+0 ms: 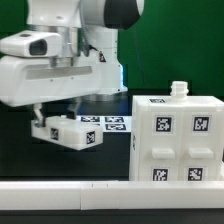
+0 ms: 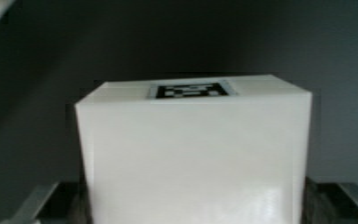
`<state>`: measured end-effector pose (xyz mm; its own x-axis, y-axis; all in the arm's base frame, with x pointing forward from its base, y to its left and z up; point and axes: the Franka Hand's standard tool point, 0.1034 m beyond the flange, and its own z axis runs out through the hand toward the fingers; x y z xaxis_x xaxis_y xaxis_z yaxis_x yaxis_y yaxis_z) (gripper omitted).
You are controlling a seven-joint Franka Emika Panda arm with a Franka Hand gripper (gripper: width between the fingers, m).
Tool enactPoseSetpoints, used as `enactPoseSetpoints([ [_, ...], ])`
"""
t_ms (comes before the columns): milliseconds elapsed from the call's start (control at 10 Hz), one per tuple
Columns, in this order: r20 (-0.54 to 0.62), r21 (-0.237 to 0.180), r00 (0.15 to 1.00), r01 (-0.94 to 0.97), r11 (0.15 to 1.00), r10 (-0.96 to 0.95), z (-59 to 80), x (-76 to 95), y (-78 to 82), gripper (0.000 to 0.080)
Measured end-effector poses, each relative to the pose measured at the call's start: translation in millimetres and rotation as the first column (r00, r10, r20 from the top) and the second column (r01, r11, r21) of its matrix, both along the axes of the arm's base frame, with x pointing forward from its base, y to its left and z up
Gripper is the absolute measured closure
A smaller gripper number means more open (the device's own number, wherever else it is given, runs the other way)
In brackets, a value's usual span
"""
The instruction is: Assemble cabinet
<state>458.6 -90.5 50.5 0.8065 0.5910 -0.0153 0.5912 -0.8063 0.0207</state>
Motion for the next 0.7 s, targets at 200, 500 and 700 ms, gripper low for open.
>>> enactPoseSetpoints([
  [200, -0.007, 0.001, 0.999, 0.046, 0.999, -0.046, -1.2, -0.7, 0.7, 0.0246],
  [500, -0.002, -0.001, 0.997, 0.071, 0.997, -0.071, -3.4, -4.7, -4.1, 0.0246],
  [700, -0.009, -0.012, 0.968, 0.251, 0.968, -0.251, -16.7, -45.4, -39.0, 0.0246],
])
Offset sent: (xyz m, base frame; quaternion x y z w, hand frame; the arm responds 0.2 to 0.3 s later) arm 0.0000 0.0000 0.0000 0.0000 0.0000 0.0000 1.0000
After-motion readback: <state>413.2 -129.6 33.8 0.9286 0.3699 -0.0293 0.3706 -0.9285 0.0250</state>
